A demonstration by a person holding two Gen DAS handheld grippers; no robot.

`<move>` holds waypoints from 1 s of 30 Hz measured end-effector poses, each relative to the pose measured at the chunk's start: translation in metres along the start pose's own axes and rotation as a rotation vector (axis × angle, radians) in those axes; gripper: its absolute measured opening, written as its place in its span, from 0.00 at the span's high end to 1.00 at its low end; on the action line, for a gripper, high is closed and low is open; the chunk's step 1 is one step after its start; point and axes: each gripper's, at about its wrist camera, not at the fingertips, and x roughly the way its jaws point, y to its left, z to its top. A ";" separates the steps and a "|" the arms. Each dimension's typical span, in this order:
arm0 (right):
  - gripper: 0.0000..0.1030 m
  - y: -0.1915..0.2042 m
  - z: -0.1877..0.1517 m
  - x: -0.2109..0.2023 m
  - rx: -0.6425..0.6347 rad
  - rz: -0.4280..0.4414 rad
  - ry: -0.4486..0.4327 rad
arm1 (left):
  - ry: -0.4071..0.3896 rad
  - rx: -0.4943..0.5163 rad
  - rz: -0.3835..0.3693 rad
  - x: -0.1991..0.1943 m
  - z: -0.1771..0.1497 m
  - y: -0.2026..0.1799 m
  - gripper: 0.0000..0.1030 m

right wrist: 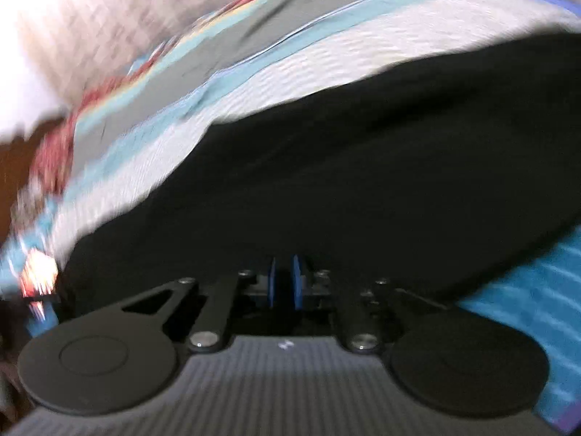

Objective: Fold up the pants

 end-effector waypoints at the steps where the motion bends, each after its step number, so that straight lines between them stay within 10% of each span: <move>1: 0.85 -0.013 0.004 -0.013 0.019 -0.005 -0.039 | 0.004 -0.005 0.009 -0.005 0.002 0.000 0.13; 7: 0.70 -0.114 0.012 -0.093 0.238 -0.050 -0.286 | -0.085 0.019 -0.001 -0.051 0.021 -0.040 0.17; 19: 0.57 -0.236 0.026 -0.114 0.512 -0.004 -0.481 | 0.000 0.303 -0.334 -0.053 0.023 -0.240 0.17; 30: 0.57 -0.272 0.049 -0.122 0.585 0.023 -0.562 | 0.011 0.255 -0.297 -0.040 0.008 -0.250 0.16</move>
